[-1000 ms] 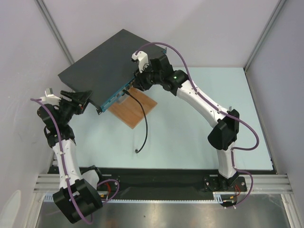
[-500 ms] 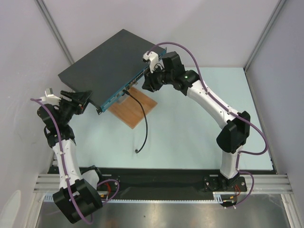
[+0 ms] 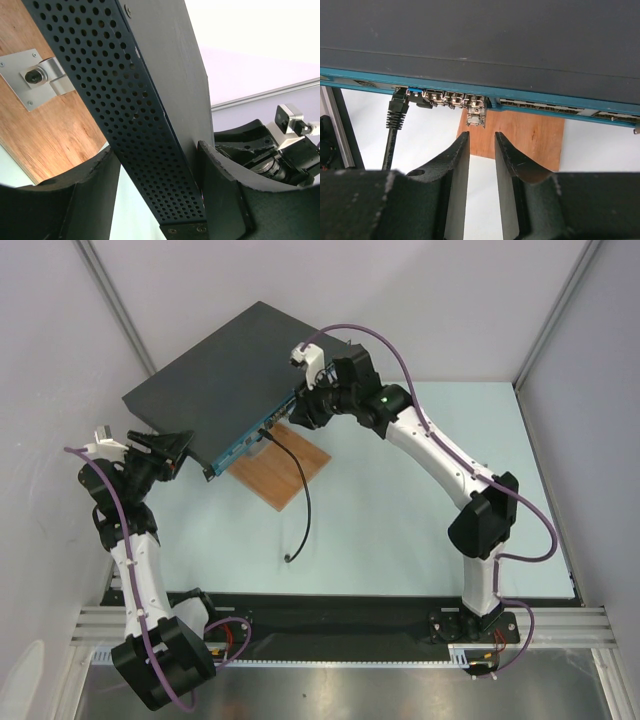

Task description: Insert the plug into the switch port

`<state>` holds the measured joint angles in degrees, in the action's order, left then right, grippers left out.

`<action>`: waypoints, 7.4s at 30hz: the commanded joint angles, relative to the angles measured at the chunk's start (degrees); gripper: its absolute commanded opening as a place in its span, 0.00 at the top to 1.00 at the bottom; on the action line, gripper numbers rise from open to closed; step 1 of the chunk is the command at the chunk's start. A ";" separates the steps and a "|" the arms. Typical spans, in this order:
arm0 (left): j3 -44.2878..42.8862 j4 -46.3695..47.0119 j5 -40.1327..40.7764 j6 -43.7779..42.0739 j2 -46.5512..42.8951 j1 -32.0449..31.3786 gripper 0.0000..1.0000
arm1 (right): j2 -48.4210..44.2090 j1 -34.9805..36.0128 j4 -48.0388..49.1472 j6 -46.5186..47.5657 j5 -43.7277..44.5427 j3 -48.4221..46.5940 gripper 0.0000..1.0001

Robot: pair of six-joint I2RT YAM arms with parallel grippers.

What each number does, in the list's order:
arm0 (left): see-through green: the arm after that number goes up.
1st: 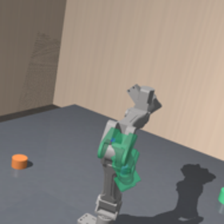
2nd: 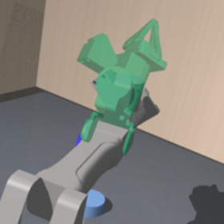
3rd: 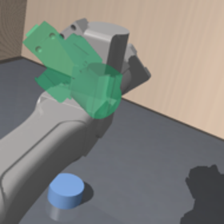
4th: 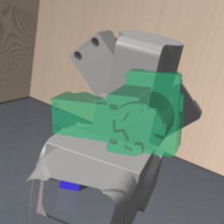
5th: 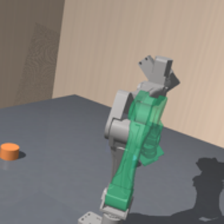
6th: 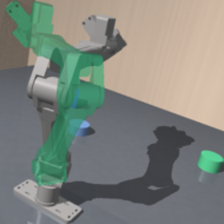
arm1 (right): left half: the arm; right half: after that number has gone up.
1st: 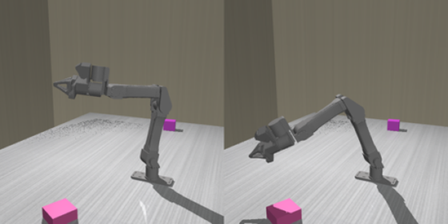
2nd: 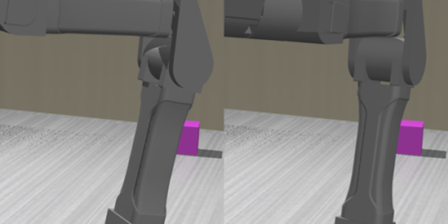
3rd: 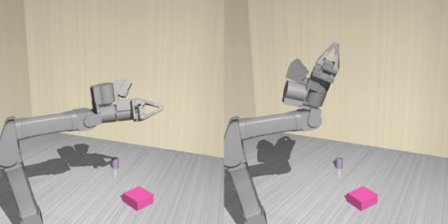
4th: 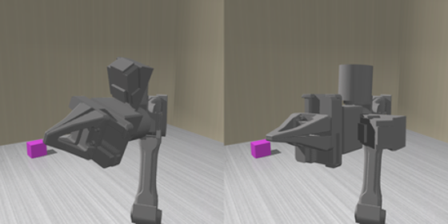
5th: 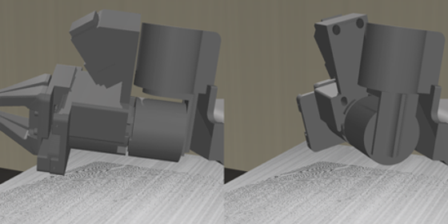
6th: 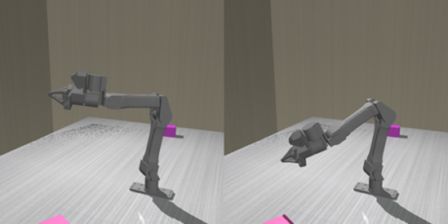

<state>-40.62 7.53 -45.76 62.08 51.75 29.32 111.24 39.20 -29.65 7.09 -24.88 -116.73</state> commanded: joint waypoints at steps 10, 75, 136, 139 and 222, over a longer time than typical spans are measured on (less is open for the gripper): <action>-2.18 2.67 -0.83 -3.11 -0.95 0.30 1.00 | 2.93 0.44 2.31 -1.47 0.71 -4.91 0.77; -4.99 1.80 -7.06 -0.11 -2.09 8.46 0.07 | -22.72 -20.64 5.23 -0.94 -4.39 27.16 0.11; -50.70 -36.80 2.60 -56.64 14.52 -40.91 0.21 | -31.05 -35.09 -5.00 20.24 -13.18 34.46 1.00; -50.17 -36.45 3.31 -52.17 17.24 -45.48 0.25 | -37.73 -27.62 -0.52 20.68 -9.77 36.83 1.00; -21.78 -9.29 -4.87 -78.52 3.36 -64.74 1.00 | -42.34 -4.04 -0.94 18.22 -25.65 32.79 0.35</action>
<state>-62.57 -6.26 -47.88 -16.03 56.55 -35.03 68.23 34.79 -35.79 27.94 -49.52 -82.00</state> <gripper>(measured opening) 0.084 0.661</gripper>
